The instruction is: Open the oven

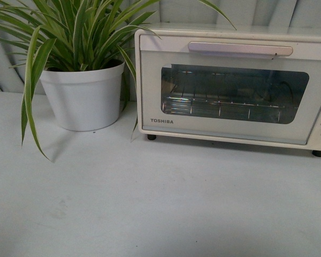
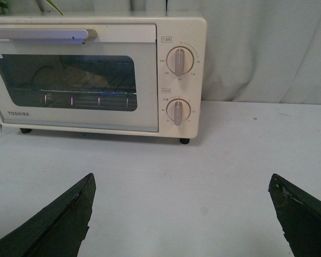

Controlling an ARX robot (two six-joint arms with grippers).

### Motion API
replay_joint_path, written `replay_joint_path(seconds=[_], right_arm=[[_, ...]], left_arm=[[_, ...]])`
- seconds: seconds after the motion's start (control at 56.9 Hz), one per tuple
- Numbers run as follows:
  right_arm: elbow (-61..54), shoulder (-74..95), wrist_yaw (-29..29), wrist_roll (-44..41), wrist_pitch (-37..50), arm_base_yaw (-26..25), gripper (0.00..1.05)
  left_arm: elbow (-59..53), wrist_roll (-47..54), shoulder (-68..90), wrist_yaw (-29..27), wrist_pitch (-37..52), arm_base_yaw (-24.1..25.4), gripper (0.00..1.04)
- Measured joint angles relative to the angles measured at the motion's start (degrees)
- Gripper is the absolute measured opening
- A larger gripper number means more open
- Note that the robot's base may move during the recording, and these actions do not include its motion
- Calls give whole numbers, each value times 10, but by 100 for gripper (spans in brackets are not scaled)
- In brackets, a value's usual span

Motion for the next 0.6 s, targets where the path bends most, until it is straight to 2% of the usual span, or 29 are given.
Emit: replay_joint_path(seconds=[0.598], right_arm=[[0,0,0,0,0,0,95]], left_arm=[[0,0,0,0,0,0,98]])
